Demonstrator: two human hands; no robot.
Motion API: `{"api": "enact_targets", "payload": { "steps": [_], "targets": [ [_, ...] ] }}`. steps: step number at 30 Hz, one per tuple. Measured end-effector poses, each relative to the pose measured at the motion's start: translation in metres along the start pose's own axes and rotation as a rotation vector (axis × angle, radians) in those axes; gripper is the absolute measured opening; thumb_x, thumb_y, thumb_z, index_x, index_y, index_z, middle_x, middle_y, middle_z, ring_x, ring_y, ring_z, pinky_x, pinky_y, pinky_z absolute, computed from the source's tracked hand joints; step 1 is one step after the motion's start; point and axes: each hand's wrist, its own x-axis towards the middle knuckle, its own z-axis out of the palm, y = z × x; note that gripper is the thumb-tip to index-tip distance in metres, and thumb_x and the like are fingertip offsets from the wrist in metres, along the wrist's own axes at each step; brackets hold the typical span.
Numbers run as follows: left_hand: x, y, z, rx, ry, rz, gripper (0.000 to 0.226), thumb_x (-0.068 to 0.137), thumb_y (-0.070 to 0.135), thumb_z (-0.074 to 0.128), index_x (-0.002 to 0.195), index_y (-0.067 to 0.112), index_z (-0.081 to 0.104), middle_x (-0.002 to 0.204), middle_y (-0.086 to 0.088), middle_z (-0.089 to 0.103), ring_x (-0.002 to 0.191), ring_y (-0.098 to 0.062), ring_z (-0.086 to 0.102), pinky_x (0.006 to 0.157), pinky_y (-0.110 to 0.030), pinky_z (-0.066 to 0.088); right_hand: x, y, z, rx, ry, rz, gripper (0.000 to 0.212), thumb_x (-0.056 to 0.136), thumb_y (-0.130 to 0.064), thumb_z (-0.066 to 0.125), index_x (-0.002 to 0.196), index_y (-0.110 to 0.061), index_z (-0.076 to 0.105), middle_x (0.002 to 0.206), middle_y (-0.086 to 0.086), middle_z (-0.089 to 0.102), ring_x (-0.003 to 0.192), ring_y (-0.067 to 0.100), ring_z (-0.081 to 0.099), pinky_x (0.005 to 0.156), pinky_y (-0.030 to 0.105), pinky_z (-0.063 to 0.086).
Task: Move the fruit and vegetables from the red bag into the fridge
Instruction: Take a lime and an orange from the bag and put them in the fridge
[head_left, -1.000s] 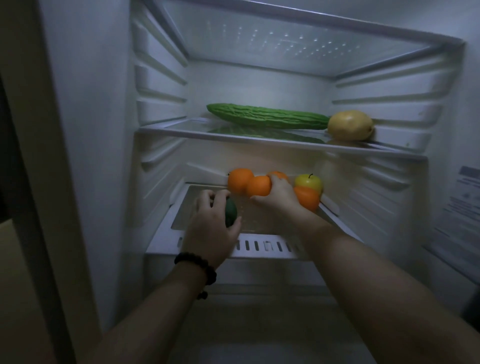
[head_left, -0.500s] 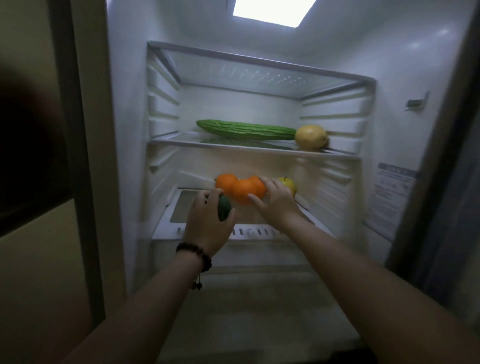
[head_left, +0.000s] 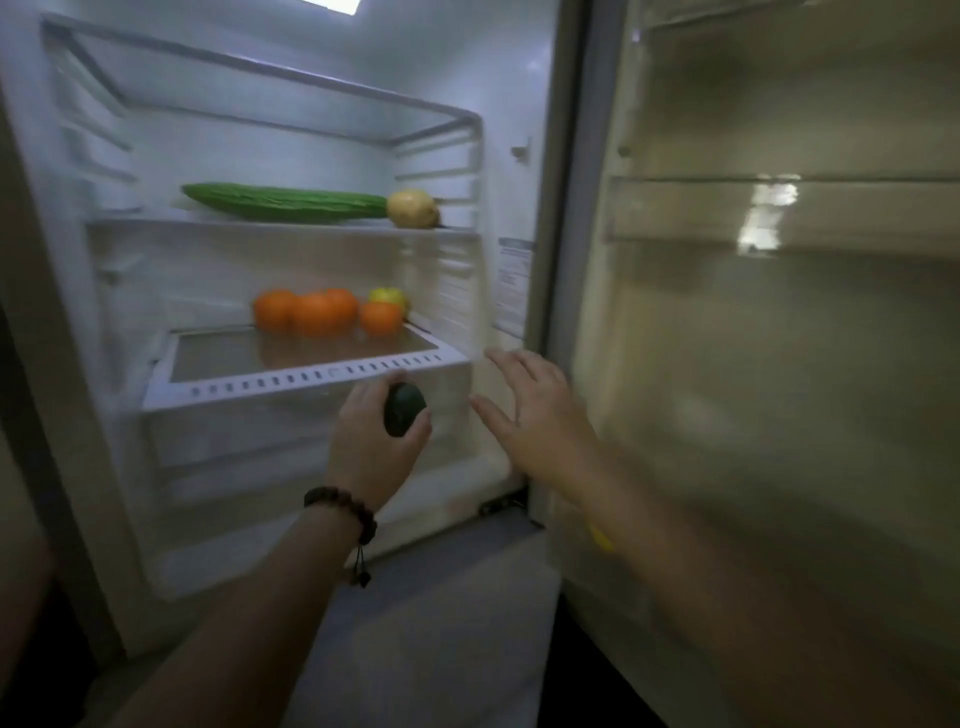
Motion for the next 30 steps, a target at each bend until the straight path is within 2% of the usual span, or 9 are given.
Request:
{"api": "enact_targets", "payload": {
  "steps": [3, 6, 10, 13, 16, 18, 20, 24, 30],
  "targets": [
    [-0.023, 0.035, 0.022, -0.124, -0.120, -0.032, 0.046, 0.082, 0.029, 0.068, 0.122, 0.018, 0.050, 0.111, 0.005, 0.054, 0.098, -0.008, 0.054, 0.084, -0.024, 0.048, -0.056, 0.027, -0.039, -0.112, 0.005, 0.055, 0.057, 0.091, -0.050, 0.047, 0.141, -0.024, 0.039, 0.141, 0.004, 0.042, 0.130, 0.022, 0.035, 0.107, 0.032, 0.028],
    [-0.037, 0.068, 0.043, -0.268, -0.301, -0.054, 0.039, 0.083, 0.031, 0.067, 0.116, 0.020, 0.051, 0.105, 0.006, 0.056, 0.091, -0.005, 0.056, 0.071, -0.014, 0.045, -0.114, 0.059, -0.072, -0.275, 0.030, 0.068, 0.056, 0.088, -0.051, 0.043, 0.129, -0.015, 0.053, 0.130, 0.014, 0.053, 0.120, 0.032, 0.047, 0.102, 0.039, 0.040],
    [-0.046, 0.103, 0.067, -0.320, -0.528, 0.006, 0.033, 0.083, 0.034, 0.066, 0.112, 0.024, 0.054, 0.104, 0.007, 0.059, 0.091, -0.004, 0.057, 0.070, -0.012, 0.044, -0.184, 0.091, -0.108, -0.512, -0.061, 0.121, 0.053, 0.088, -0.054, 0.038, 0.125, -0.020, 0.055, 0.131, 0.011, 0.054, 0.117, 0.033, 0.052, 0.095, 0.044, 0.046],
    [-0.048, 0.125, 0.079, -0.352, -0.625, 0.026, 0.036, 0.081, 0.037, 0.067, 0.114, 0.029, 0.055, 0.108, 0.008, 0.059, 0.093, -0.008, 0.060, 0.079, -0.021, 0.051, -0.213, 0.099, -0.126, -0.612, -0.029, 0.081, 0.047, 0.088, -0.050, 0.037, 0.122, -0.023, 0.056, 0.126, 0.008, 0.058, 0.109, 0.030, 0.059, 0.084, 0.041, 0.051],
    [-0.049, 0.145, 0.090, -0.295, -0.674, 0.090, 0.041, 0.083, 0.033, 0.065, 0.122, 0.025, 0.054, 0.112, 0.009, 0.058, 0.095, -0.006, 0.057, 0.080, -0.019, 0.048, -0.235, 0.109, -0.136, -0.672, 0.002, 0.032, 0.036, 0.089, -0.043, 0.039, 0.110, -0.024, 0.061, 0.111, 0.006, 0.064, 0.092, 0.026, 0.064, 0.069, 0.034, 0.052],
    [-0.047, 0.156, 0.100, -0.244, -0.744, 0.130, 0.044, 0.085, 0.030, 0.064, 0.126, 0.024, 0.052, 0.114, 0.009, 0.056, 0.097, -0.003, 0.054, 0.078, -0.013, 0.042, -0.248, 0.115, -0.138, -0.693, 0.017, -0.001, 0.018, 0.088, -0.034, 0.052, 0.098, -0.023, 0.062, 0.087, 0.001, 0.063, 0.071, 0.020, 0.060, 0.053, 0.026, 0.044],
    [-0.045, 0.164, 0.114, -0.223, -0.868, 0.112, 0.046, 0.084, 0.026, 0.066, 0.127, 0.026, 0.049, 0.120, 0.008, 0.056, 0.100, -0.004, 0.053, 0.082, -0.015, 0.043, -0.255, 0.116, -0.137, -0.701, 0.013, -0.020, 0.011, 0.086, -0.027, 0.060, 0.095, -0.021, 0.062, 0.071, -0.003, 0.056, 0.056, 0.016, 0.052, 0.042, 0.025, 0.037],
    [-0.043, 0.180, 0.147, -0.142, -1.072, 0.165, 0.039, 0.082, 0.021, 0.069, 0.116, 0.032, 0.055, 0.118, 0.009, 0.057, 0.103, -0.008, 0.056, 0.094, -0.032, 0.048, -0.254, 0.118, -0.137, -0.674, 0.011, 0.038, 0.024, 0.093, -0.035, 0.037, 0.099, -0.024, 0.058, 0.068, -0.006, 0.053, 0.052, 0.013, 0.048, 0.035, 0.026, 0.038],
    [-0.046, 0.196, 0.185, -0.031, -1.268, 0.363, 0.037, 0.080, 0.018, 0.070, 0.114, 0.027, 0.058, 0.113, 0.007, 0.059, 0.101, -0.013, 0.058, 0.091, -0.033, 0.050, -0.255, 0.126, -0.138, -0.722, -0.003, 0.034, 0.025, 0.095, -0.034, 0.036, 0.098, -0.023, 0.059, 0.069, -0.005, 0.056, 0.051, 0.015, 0.049, 0.039, 0.027, 0.038]
  ]
}}
